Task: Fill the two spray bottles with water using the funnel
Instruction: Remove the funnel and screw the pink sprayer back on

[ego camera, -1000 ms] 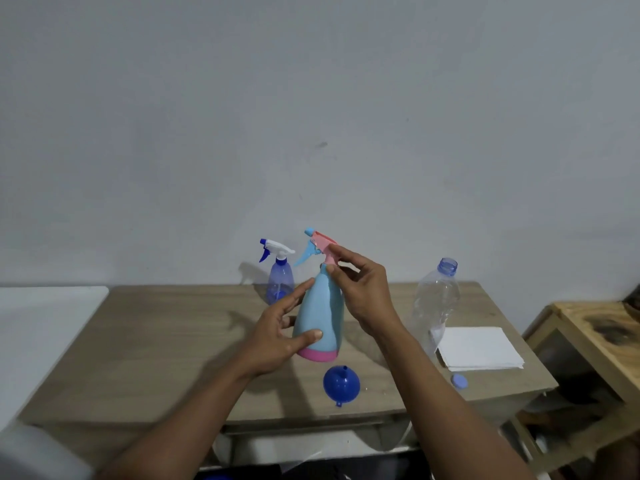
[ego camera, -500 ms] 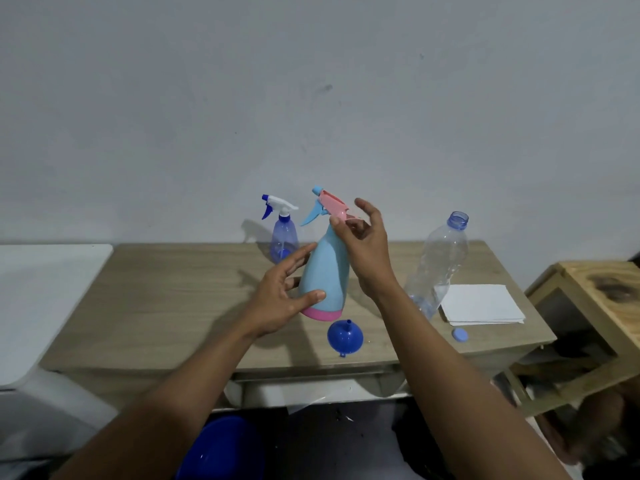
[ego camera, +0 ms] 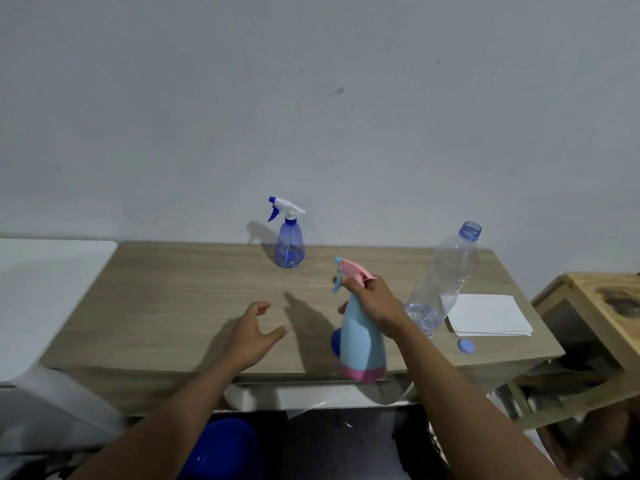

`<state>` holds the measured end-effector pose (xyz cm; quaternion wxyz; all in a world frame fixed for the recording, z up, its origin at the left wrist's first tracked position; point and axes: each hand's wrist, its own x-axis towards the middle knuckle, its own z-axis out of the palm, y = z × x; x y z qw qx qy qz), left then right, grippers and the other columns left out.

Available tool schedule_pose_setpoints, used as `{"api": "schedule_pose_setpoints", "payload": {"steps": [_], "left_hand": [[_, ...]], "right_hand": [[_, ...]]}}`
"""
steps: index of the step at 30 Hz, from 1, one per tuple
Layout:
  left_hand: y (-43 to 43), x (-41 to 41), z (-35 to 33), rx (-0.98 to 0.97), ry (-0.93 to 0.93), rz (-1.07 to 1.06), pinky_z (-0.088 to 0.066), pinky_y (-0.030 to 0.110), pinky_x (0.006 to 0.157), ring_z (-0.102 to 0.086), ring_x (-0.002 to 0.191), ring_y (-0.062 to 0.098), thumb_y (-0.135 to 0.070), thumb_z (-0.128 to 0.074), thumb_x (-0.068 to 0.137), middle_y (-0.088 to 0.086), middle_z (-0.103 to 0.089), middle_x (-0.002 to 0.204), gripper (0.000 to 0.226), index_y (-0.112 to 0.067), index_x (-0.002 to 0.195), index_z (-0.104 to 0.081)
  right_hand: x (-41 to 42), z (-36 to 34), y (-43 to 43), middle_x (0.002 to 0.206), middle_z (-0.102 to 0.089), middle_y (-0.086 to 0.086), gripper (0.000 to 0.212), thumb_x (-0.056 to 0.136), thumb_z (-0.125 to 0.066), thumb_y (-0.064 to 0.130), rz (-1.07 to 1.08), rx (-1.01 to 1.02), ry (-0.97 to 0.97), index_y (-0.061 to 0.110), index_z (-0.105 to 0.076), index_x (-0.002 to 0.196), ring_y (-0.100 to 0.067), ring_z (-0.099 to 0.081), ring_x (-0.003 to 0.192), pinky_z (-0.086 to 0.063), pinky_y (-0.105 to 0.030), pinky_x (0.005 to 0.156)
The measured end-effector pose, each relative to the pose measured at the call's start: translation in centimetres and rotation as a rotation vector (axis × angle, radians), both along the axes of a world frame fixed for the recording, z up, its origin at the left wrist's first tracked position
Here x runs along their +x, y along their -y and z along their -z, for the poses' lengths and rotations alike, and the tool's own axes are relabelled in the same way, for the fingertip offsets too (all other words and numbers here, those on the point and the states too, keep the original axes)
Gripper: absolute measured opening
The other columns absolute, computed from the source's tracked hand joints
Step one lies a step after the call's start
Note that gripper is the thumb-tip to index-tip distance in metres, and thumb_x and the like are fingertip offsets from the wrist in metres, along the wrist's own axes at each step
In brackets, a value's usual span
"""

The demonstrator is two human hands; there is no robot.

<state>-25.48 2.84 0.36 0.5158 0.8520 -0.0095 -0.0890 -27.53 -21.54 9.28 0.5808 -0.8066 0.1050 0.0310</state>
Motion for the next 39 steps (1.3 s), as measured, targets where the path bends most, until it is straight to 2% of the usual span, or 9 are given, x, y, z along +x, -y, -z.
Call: {"api": "schedule_pose_setpoints", "payload": {"steps": [3, 6, 9, 13, 17, 20, 27, 31, 39], "left_hand": [[-1.9, -0.1, 1.8, 0.118, -0.128, -0.013, -0.036, 0.026, 0.096, -0.047, 0.133, 0.025, -0.028, -0.081, 0.081, 0.012, -0.048, 0.146, 0.073, -0.01, 0.141, -0.044], [-2.9, -0.2, 3.1, 0.192, -0.185, -0.012, -0.038, 0.03, 0.099, -0.046, 0.134, 0.028, -0.033, -0.08, 0.081, 0.013, -0.044, 0.15, 0.077, -0.012, 0.144, -0.041], [-3.2, 0.1, 3.9, 0.28, -0.184, -0.022, -0.039, 0.033, 0.103, -0.047, 0.133, 0.03, -0.04, -0.079, 0.08, 0.014, -0.044, 0.15, 0.082, -0.013, 0.146, -0.039], [-3.3, 1.3, 4.9, 0.379, -0.195, -0.019, -0.04, 0.039, 0.11, -0.044, 0.136, 0.03, -0.055, -0.076, 0.076, 0.012, -0.043, 0.152, 0.093, -0.016, 0.149, -0.034], [-3.1, 2.7, 6.1, 0.546, -0.21, 0.025, -0.028, 0.051, 0.116, -0.024, 0.148, 0.029, -0.073, -0.067, 0.07, 0.005, -0.025, 0.162, 0.11, -0.026, 0.155, -0.017], [-2.7, 3.8, 6.2, 0.648, -0.26, 0.104, -0.008, 0.063, 0.117, 0.005, 0.153, 0.029, -0.083, -0.063, 0.064, -0.001, 0.004, 0.167, 0.127, -0.03, 0.156, 0.007], [-2.1, 5.8, 7.2, 0.721, -0.411, 0.292, 0.015, 0.073, 0.109, 0.04, 0.142, 0.033, -0.093, -0.06, 0.049, -0.001, 0.044, 0.154, 0.148, -0.031, 0.15, 0.028], [-2.3, 6.1, 7.2, 0.711, -0.469, 0.335, 0.02, 0.073, 0.106, 0.046, 0.137, 0.032, -0.095, -0.057, 0.047, -0.002, 0.051, 0.149, 0.149, -0.033, 0.146, 0.035], [-2.2, 6.5, 7.0, 0.711, -0.503, 0.358, 0.022, 0.074, 0.103, 0.051, 0.133, 0.032, -0.092, -0.061, 0.05, -0.001, 0.053, 0.147, 0.149, -0.032, 0.144, 0.039]], "right_hand": [[-0.9, 2.8, 0.9, 0.099, -0.074, -0.009, 0.027, 0.099, -0.055, 0.035, -0.075, -0.237, -0.127, 0.017, -0.072, 0.11, -0.023, -0.07, 0.087, -0.055, -0.032, 0.083], [-1.6, 4.6, 1.5, 0.094, -0.071, -0.004, 0.031, 0.101, -0.052, 0.034, -0.095, -0.269, -0.215, 0.02, -0.068, 0.123, -0.011, -0.062, 0.081, -0.049, -0.023, 0.075], [-1.7, 5.8, 2.1, 0.106, -0.07, -0.015, 0.033, 0.103, -0.044, 0.031, -0.136, -0.406, -0.262, 0.022, -0.066, 0.126, -0.024, -0.064, 0.092, -0.049, -0.035, 0.083], [-1.2, 6.6, 3.5, 0.095, -0.065, -0.011, 0.028, 0.104, -0.04, 0.036, -0.064, -0.456, -0.277, 0.021, -0.063, 0.104, -0.026, -0.063, 0.088, -0.047, -0.032, 0.07], [-0.6, 6.4, 4.3, 0.098, -0.057, 0.0, 0.045, 0.104, -0.036, 0.05, 0.09, -0.474, -0.19, 0.013, -0.057, 0.119, -0.023, -0.062, 0.088, -0.04, -0.03, 0.069], [0.5, 5.1, 3.9, 0.073, -0.058, 0.001, 0.038, 0.102, -0.04, 0.052, 0.198, -0.345, -0.051, 0.015, -0.042, 0.11, -0.015, -0.058, 0.062, -0.039, -0.027, 0.054], [7.6, 2.6, 3.8, 0.082, -0.057, -0.004, 0.025, 0.095, -0.065, 0.033, 0.374, -0.208, 0.275, 0.01, -0.055, 0.091, -0.011, -0.051, 0.068, -0.04, -0.021, 0.06], [13.1, 2.7, 4.0, 0.078, -0.059, 0.0, 0.017, 0.091, -0.071, 0.026, 0.343, -0.296, 0.3, 0.014, -0.061, 0.085, -0.01, -0.051, 0.067, -0.035, -0.01, 0.057], [22.0, 4.3, 2.9, 0.085, -0.069, -0.003, 0.023, 0.09, -0.072, 0.028, 0.155, -0.388, 0.234, 0.009, -0.075, 0.102, -0.018, -0.057, 0.075, -0.039, -0.027, 0.066]]}}
